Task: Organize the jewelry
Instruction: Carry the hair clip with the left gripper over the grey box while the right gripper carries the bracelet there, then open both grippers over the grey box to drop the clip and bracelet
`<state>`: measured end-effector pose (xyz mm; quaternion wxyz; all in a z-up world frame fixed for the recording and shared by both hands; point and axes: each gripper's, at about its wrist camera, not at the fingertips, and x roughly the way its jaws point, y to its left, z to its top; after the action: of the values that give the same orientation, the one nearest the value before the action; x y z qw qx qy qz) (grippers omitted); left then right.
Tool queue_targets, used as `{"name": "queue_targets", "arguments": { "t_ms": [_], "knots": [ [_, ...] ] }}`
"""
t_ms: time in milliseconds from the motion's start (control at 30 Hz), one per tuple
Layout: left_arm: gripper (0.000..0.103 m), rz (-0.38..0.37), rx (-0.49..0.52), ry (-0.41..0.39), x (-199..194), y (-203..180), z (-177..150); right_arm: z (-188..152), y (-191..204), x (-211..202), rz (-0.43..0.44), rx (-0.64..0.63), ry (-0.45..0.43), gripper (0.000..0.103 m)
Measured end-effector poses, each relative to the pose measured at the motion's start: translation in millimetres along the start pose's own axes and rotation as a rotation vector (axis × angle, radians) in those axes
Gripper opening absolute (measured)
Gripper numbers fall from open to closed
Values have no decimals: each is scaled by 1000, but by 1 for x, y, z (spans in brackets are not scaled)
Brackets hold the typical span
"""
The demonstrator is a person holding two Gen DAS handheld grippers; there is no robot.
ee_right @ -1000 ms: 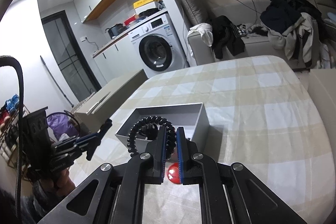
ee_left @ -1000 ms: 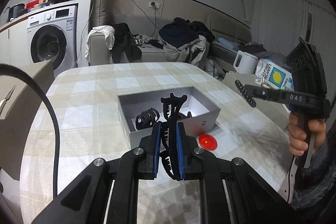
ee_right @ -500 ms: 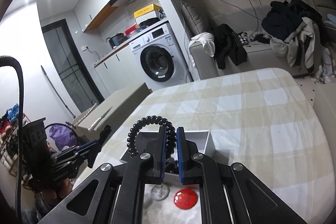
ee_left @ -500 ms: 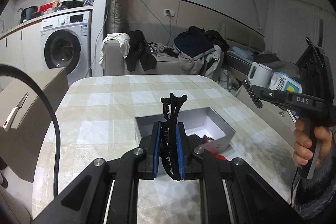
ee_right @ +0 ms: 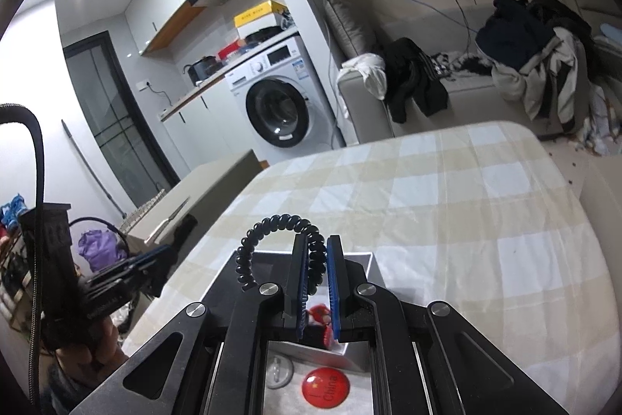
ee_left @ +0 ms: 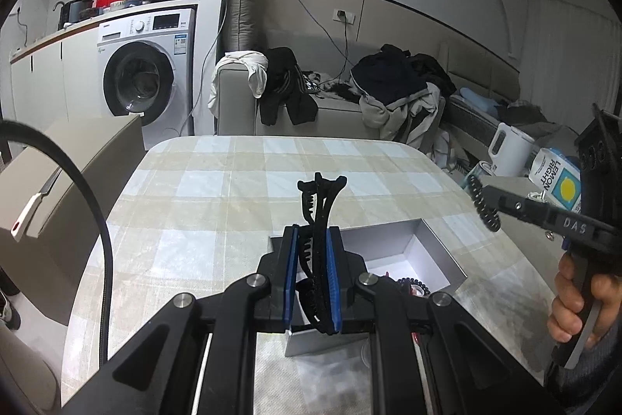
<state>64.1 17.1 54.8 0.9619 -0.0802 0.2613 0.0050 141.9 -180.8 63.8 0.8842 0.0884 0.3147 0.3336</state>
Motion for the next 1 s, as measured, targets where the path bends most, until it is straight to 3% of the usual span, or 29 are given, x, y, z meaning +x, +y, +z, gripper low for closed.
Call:
{"name": "queue_targets", "arguments": {
  "t_ms": [167, 800, 1000],
  "knots": [
    [9, -22, 9, -4, 3, -3, 2, -3, -4, 5, -13, 16, 18, 9],
    [9, 10, 57, 93, 33, -16, -2, -30, 8, 30, -39, -40, 132, 9],
    [9, 1, 70, 113, 41, -21, -4, -26, 0, 34, -39, 48, 136, 9]
  ]
}}
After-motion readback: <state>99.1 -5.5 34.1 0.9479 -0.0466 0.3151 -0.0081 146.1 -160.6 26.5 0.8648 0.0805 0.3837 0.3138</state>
